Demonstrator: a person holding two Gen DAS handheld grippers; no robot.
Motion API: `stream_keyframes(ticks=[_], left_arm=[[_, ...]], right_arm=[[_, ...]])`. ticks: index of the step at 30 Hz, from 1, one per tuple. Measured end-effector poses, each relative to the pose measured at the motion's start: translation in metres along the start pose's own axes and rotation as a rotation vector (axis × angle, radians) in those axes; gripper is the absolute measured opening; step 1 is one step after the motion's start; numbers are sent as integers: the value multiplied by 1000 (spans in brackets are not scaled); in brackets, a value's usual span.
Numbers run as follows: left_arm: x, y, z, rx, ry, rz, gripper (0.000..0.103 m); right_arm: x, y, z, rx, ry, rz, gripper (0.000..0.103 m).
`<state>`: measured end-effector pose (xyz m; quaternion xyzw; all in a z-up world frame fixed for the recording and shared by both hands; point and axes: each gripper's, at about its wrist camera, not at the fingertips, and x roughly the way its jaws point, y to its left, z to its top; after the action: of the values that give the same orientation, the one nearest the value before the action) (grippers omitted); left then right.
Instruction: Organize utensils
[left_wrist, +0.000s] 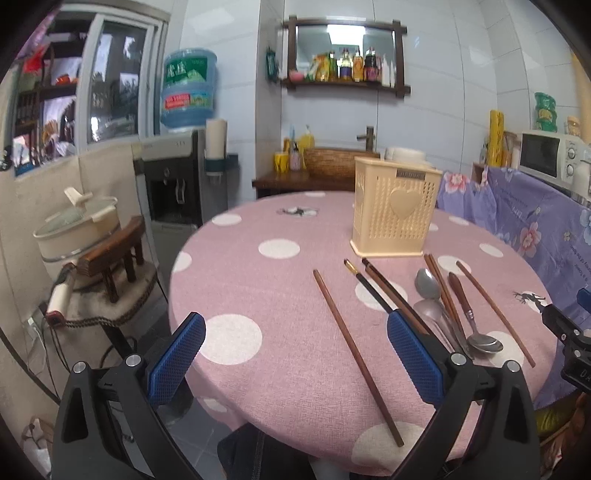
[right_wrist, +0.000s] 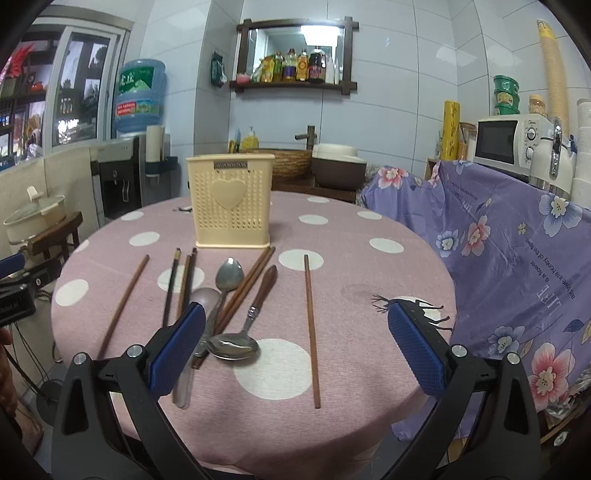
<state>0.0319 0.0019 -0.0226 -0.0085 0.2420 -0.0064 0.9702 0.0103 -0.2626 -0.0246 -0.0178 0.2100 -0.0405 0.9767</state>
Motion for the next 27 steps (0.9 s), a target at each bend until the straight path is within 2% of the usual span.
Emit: stream_keyframes(ticks=[3,8,11,17,20,27], left_arm=[[18,4,7,-20,64,-3,98],[54,3,20,-11,197,-55,98],[71,0,27,-13,261,-85,92],[96,-6,37,-41,340,-126,89],[107,-10,39,-39,368,-125,81],[135,-22,41,-15,443,-84,50]], right_arm=[[15,-6,3,-11,39,-27,98],[44,-24,13,11,103,-30,98],[64,-34,22,34,156,-4,98],[114,-42,40,73,275,65,98],[132,-43,44,91,318,87,98],[147,-38,50,74,325,91,97]])
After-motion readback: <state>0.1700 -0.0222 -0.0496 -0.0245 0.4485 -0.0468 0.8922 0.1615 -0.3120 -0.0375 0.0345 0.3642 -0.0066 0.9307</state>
